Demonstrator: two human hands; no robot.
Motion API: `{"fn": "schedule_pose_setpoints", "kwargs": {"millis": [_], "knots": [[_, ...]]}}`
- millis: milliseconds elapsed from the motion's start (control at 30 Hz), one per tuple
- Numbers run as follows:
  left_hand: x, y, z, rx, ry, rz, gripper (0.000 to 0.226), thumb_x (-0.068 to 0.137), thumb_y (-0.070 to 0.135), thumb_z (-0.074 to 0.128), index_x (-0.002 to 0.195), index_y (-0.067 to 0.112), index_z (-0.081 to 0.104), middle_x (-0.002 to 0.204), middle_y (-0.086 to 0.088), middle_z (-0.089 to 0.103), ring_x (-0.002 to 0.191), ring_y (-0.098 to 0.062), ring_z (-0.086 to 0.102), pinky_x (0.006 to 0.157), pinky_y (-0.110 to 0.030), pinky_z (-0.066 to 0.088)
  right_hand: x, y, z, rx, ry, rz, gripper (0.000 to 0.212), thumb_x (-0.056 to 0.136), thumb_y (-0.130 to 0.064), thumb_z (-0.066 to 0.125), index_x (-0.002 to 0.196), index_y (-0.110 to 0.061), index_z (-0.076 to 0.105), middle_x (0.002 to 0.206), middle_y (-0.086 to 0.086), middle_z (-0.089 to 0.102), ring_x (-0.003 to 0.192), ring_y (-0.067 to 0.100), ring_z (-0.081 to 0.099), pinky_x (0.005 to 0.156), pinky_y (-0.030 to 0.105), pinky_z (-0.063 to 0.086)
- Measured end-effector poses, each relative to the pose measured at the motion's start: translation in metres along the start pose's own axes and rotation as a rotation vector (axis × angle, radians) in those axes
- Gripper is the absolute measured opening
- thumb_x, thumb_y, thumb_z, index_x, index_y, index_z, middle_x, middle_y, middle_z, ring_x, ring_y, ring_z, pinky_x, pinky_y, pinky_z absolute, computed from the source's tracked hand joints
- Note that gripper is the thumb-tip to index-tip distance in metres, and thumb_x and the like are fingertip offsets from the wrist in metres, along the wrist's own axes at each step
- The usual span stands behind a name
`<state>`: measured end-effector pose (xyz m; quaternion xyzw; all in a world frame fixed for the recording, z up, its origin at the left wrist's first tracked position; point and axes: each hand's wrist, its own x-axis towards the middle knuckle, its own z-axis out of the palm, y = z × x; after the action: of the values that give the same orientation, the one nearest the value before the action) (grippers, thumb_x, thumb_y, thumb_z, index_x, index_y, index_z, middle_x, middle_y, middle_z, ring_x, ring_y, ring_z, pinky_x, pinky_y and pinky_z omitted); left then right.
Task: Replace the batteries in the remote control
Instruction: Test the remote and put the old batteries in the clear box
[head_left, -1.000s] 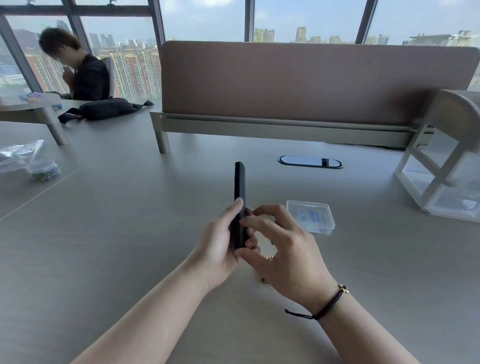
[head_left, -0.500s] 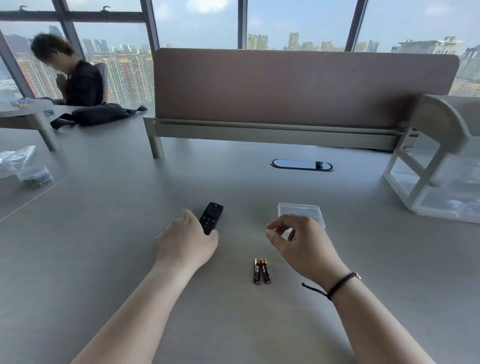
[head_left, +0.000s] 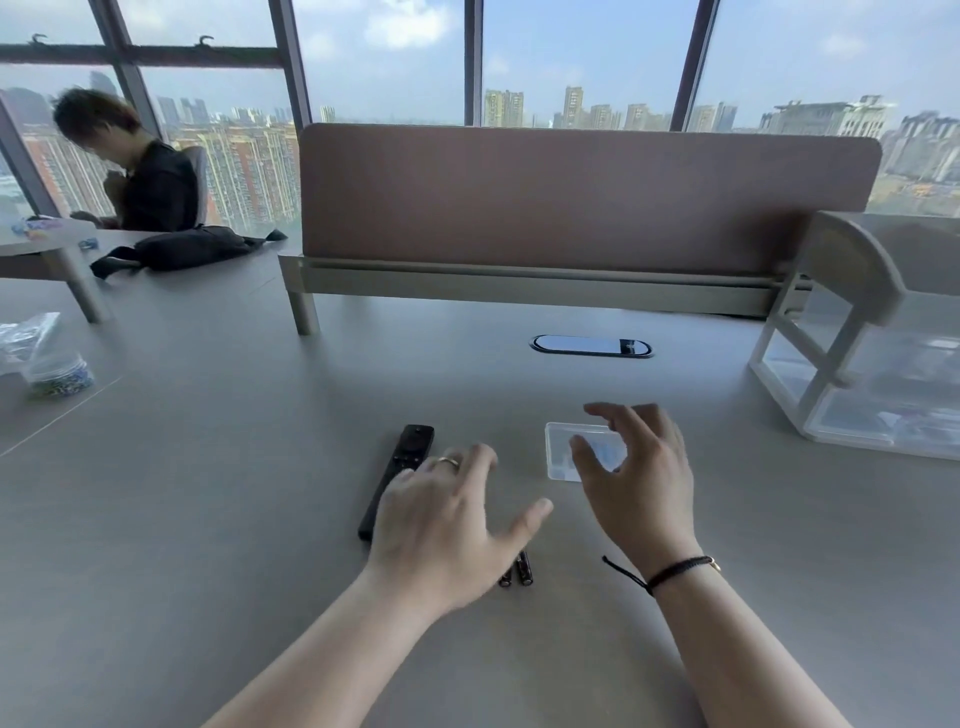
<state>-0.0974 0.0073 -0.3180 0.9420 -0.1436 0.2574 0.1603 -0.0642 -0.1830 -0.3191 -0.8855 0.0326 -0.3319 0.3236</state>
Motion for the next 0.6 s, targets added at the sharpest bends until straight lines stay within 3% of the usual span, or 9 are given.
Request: {"fn": "schedule_pose_setpoints", "kwargs": {"millis": [100,200,300,433,600], "knots": [[-0.010,0.023,0.007,0.061,-0.169,0.097,0.069,0.081,0.082,0.027,0.113,0.024,0.049,0.103,0.002,0.056,0.089,-0.021,0.062,0.066,-0.036,0.047,0.004,0.013,0.001,-0.109,-0.079,0.063,0.046,0.078,-0.044,0.074,0.123,-0.036,0.064,0.133,0.000,0.055,0.125,0.027,0.048,0.102,0.044,0.040],[-0.013,0.031,0.016,0.089,-0.253,0.128,0.055,0.088,0.071,0.030,0.109,0.022,0.043,0.108,-0.001,0.048,0.092,-0.023,0.058,0.064,-0.036,0.042,0.004,0.023,0.004,-0.156,-0.248,0.104,0.059,0.079,-0.057,0.069,0.134,-0.040,0.055,0.155,-0.001,0.038,0.146,0.024,0.027,0.116,0.044,0.024],[-0.012,0.025,0.021,0.058,-0.239,0.114,0.036,0.094,0.057,0.032,0.095,0.022,0.042,0.100,0.000,0.051,0.085,-0.024,0.061,0.057,-0.034,0.034,0.002,0.027,0.007,-0.186,-0.368,0.105,0.067,0.078,-0.065,0.064,0.139,-0.041,0.049,0.160,-0.001,0.030,0.150,0.022,0.019,0.121,0.042,0.017],[-0.010,0.020,0.027,0.034,-0.227,0.127,0.026,0.094,0.046,0.037,0.083,0.023,0.035,0.088,-0.001,0.055,0.069,-0.028,0.063,0.051,-0.032,0.030,-0.001,0.025,0.006,-0.182,-0.420,0.072,0.069,0.078,-0.062,0.065,0.141,-0.041,0.045,0.159,0.000,0.030,0.147,0.020,0.025,0.120,0.040,0.019],[-0.010,0.020,0.025,0.026,-0.204,0.100,0.026,0.095,0.047,0.034,0.086,0.023,0.034,0.094,0.000,0.055,0.080,-0.026,0.063,0.056,-0.033,0.032,-0.003,0.023,0.005,-0.176,-0.421,0.058,0.069,0.079,-0.059,0.066,0.141,-0.040,0.044,0.159,0.000,0.030,0.146,0.021,0.028,0.119,0.038,0.022]]}}
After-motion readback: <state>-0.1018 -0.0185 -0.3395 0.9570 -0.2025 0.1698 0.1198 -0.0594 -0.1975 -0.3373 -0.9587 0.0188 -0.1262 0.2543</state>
